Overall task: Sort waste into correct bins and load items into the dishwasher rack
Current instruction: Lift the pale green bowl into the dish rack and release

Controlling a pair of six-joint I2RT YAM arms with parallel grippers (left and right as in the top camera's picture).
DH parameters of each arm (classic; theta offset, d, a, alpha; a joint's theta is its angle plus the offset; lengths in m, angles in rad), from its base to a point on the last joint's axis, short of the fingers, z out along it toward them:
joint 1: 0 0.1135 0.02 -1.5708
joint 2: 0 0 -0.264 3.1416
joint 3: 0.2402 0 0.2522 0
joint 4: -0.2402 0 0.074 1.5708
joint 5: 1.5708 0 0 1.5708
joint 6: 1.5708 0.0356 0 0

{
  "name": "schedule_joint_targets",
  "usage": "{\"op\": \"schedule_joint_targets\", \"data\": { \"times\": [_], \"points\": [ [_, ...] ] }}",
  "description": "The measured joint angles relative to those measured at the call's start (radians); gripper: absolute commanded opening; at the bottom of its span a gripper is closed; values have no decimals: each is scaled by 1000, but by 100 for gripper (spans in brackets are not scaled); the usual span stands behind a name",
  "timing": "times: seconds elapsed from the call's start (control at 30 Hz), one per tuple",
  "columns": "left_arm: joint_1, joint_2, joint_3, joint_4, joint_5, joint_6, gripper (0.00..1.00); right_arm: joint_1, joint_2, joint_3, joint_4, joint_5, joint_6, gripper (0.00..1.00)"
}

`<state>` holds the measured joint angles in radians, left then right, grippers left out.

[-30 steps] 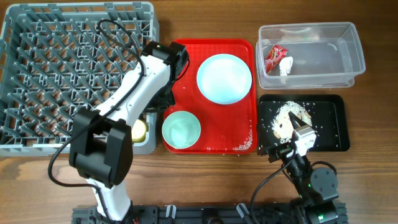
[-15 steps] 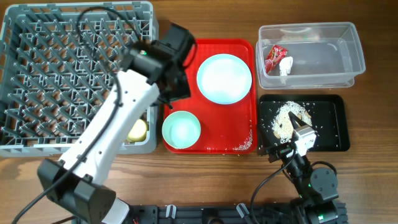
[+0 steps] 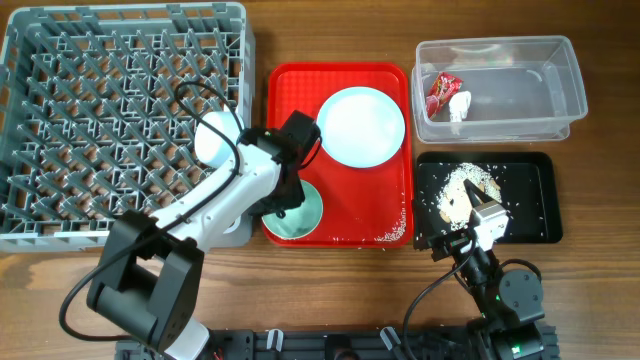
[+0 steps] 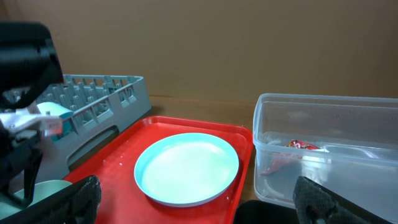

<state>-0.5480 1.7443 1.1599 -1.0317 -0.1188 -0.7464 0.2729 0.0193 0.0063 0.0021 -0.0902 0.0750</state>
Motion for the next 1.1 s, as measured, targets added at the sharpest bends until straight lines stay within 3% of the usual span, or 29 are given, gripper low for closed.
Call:
{"op": "schedule_joint_targets", "data": {
  "times": [0.17,0.23,0.4,0.53,0.63,0.77,0.97,1.1],
  "points": [
    [0,0,-56,101,32,20,20,0,0,0,0,0,0,100],
    [0,0,-56,140,70,39,4,0,0,0,0,0,0,100],
    [2,0,-48,138,137,74,4,0,0,0,0,0,0,100],
    [30,-5,58,-7,116,91,4,0,0,0,0,0,0,100],
    [59,-52,236,-146,-13,97,4,0,0,0,0,0,0,100],
    [63,-132,473,-352,-344,99,4,0,0,0,0,0,0,100],
    [89,-134,498,-620,-762,-5,4,0,0,0,0,0,0,100],
    [161,-74,439,-642,-918,-114,4,0,0,0,0,0,0,100]
  ]
}}
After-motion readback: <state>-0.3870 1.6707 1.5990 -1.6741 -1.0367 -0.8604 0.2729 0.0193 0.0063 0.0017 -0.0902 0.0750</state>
